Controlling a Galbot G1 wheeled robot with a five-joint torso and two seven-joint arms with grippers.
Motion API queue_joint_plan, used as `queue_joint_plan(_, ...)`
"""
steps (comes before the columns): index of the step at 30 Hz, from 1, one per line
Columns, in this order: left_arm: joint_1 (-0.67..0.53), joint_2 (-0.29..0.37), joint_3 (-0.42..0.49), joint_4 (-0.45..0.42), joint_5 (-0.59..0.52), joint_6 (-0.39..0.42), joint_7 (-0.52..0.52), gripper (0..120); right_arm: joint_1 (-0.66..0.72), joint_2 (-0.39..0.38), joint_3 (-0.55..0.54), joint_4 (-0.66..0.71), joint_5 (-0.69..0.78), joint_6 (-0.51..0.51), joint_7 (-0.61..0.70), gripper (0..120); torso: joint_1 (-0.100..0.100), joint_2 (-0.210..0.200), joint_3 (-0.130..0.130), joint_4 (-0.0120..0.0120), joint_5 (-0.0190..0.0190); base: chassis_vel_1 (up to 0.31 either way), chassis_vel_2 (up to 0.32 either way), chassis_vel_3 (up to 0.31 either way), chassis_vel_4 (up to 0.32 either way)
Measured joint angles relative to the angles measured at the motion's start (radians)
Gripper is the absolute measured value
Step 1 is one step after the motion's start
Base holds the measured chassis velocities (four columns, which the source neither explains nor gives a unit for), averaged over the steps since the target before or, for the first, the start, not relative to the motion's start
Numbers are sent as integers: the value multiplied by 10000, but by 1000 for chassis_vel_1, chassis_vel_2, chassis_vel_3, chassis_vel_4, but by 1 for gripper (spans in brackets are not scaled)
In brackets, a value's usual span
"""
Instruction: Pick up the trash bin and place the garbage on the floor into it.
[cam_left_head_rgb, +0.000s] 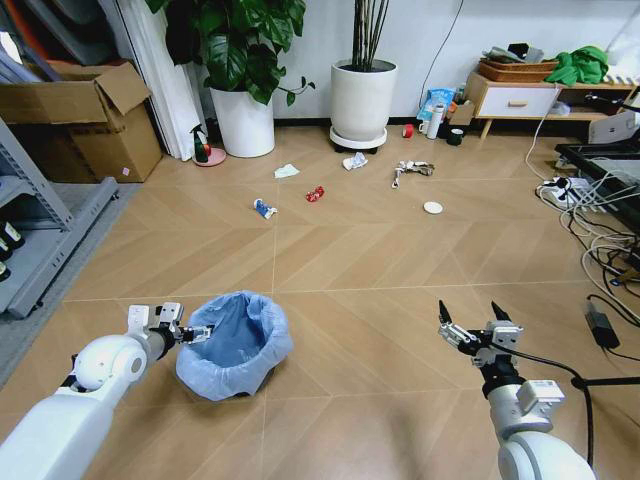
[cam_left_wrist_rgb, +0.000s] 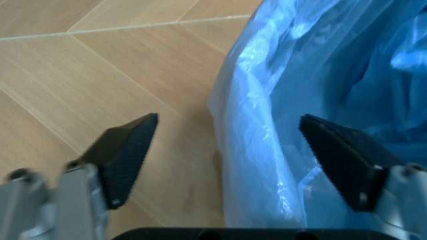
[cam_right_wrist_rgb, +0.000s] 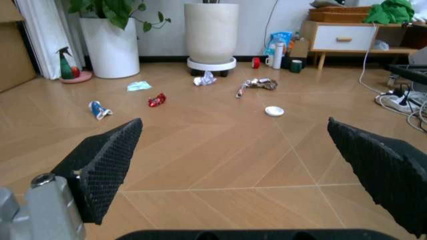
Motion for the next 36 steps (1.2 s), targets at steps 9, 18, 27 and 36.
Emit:
queue_joint_plan(9, -5, 46, 101, 220, 407, 29, 381, 50, 21, 17, 3, -27, 2, 12, -28, 100, 0, 0, 0, 0, 0, 0, 0, 0, 0)
queue_joint_plan(18, 17, 50, 204, 314, 790, 11, 814, 15, 15, 47, 21, -26, 25, 31, -119, 100, 0, 0, 0, 1, 2, 0, 0, 0, 0)
queue_joint_plan(27, -43, -22, 237, 334, 756, -42, 859, 0, 27, 108, 24, -50, 27, 41, -130, 100, 0, 2, -1, 1, 3, 0, 0, 0, 0)
queue_joint_plan(36, 305, -342, -222, -168, 136, -134, 75, 0, 134, 46, 102, 42, 226, -190, 102, 100, 1, 1, 1, -1, -6, 0, 0, 0, 0)
